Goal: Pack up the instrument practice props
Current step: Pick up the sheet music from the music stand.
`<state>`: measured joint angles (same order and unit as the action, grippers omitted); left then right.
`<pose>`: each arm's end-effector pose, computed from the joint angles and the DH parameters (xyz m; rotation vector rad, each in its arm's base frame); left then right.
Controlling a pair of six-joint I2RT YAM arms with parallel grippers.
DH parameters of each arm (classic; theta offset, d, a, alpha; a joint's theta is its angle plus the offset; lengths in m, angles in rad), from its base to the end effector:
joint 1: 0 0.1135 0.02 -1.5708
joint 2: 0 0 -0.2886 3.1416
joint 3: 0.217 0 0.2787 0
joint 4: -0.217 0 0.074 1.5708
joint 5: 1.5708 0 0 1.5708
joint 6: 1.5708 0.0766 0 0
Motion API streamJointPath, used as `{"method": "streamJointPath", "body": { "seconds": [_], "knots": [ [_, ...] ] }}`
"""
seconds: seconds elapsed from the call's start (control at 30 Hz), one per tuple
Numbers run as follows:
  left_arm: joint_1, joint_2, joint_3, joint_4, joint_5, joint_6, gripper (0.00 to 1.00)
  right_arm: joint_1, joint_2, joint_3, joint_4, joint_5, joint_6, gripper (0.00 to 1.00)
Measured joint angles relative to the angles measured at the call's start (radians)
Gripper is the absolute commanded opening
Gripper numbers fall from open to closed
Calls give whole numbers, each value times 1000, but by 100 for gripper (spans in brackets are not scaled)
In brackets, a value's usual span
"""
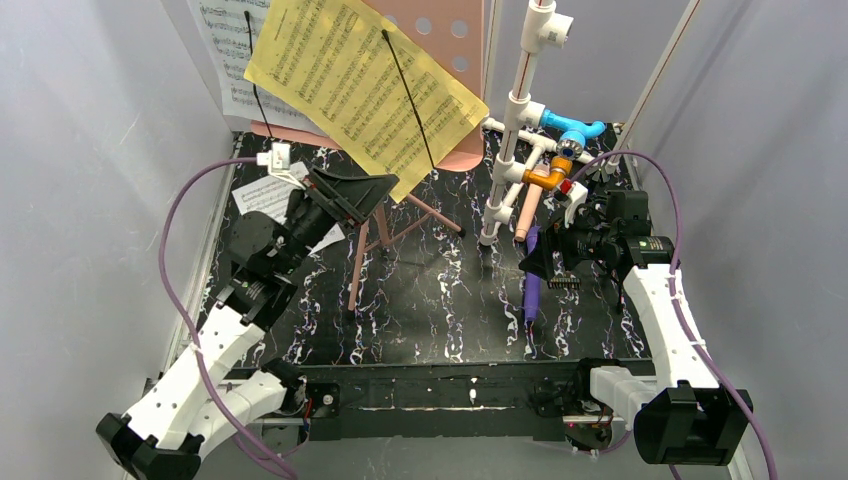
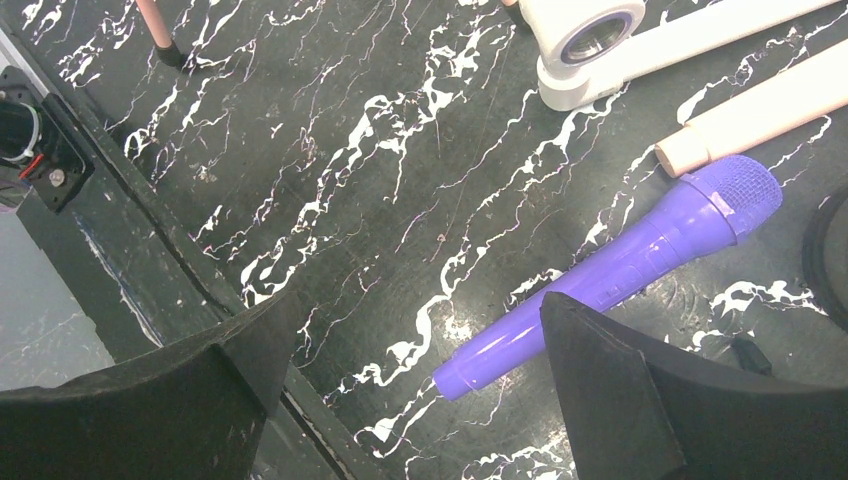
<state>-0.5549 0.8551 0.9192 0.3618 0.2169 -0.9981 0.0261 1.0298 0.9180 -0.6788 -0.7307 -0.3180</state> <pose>0.1901 -0.1373 0.4701 -0.0699 1.2881 -1.4820 0.2393 0.0574 0.2970 -0.7129 2.0947 0.6965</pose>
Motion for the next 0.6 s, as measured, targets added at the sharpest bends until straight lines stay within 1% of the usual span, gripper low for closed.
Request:
{"method": "streamJointPath", "body": {
  "seconds": [0.1, 0.2, 0.33, 0.47, 0.6],
  "knots": [
    [0, -36, 0, 13, -55, 0, 96, 0, 0, 0, 0, -3, 0, 100],
    [0, -45, 0, 35, -88, -6, 91, 0, 0, 0, 0, -6, 0, 100],
    [0, -19, 9, 48, -103, -22, 85, 0, 0, 0, 0, -6, 0, 100],
    [0, 9, 10, 50, -106, -39, 67, -1, 0, 0, 0, -6, 0, 100],
    [0, 15, 10, 54, -105, -54, 60, -1, 0, 0, 0, -6, 0, 100]
  ]
}}
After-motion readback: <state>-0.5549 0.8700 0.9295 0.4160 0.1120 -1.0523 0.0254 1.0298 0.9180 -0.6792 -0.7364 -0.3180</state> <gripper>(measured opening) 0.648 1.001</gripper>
